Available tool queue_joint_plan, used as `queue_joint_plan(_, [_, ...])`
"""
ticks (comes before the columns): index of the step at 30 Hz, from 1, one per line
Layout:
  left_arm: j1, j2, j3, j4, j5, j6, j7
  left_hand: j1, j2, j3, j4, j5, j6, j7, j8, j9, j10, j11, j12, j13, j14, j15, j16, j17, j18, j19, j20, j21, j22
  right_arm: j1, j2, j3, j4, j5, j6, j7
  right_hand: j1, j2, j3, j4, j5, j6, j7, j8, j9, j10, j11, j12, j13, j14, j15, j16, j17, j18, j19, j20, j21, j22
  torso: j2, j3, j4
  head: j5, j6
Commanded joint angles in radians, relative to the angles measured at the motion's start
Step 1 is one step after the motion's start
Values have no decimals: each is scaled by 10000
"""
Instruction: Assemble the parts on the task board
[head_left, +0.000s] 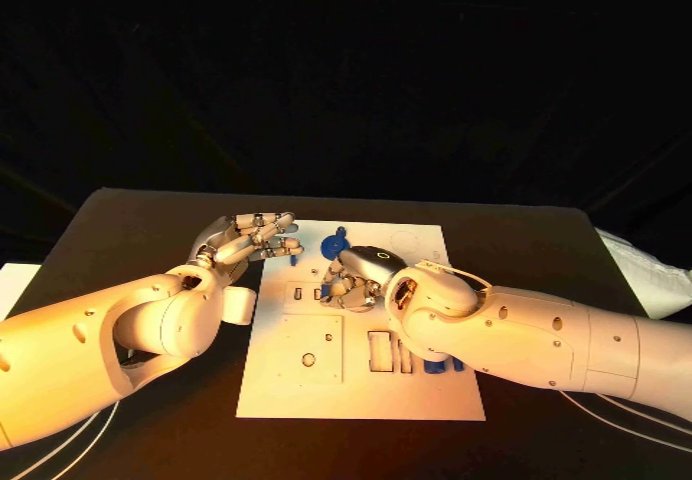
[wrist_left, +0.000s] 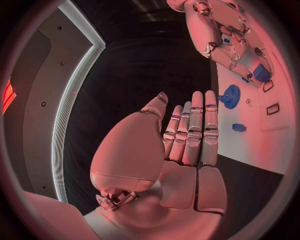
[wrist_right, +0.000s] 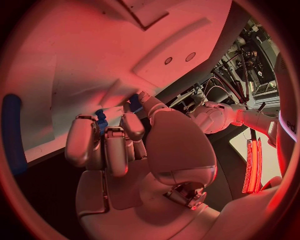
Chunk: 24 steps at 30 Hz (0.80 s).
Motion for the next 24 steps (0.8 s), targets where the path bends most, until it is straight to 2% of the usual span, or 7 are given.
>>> queue_joint_plan(1, [5,17,6,5,-49,230,20,48,46,-4,-47,-68,-13,39,-42,-6,-9,9,-63,-16,4,40,-67,10,100,69,7,-47,-10,-67,8,-47,-43,-131,22,-266,-69,-169,-141,19,104,-168,51,-107,-61,-205,33,-250,-207,735,95,-101,1286,-52,-114,24,-110,-133,0,-2,9,-9,-8])
queue_joint_plan(8, [4,26,6,-7,-49,256,-14,45,45,-2,-51,-72,-17,41,-46,-7,-13,10,-67,-17,3,41,-70,14,99,70,8,-50,-11,-90,5,-47,10,-138,-528,-225,-265,-406,-561,163,443,-482,143,-256,-120,-642,131,-850,-737,691,188,-215,1130,5,-258,128,-292,-427,-5,-3,4,-8,-12])
queue_joint_plan(24, [0,53,5,-45,-85,293,-42,54,52,31,-103,-76,-28,41,-59,-7,-27,7,-87,-19,79,21,-44,62,107,126,-7,-42,-8,-164,-181,-45,342,-91,-1937,344,-301,-523,-844,238,626,-539,148,-255,-117,-708,143,-910,-830,674,202,-268,1061,21,-289,149,-350,-506,1,5,-2,-10,-9])
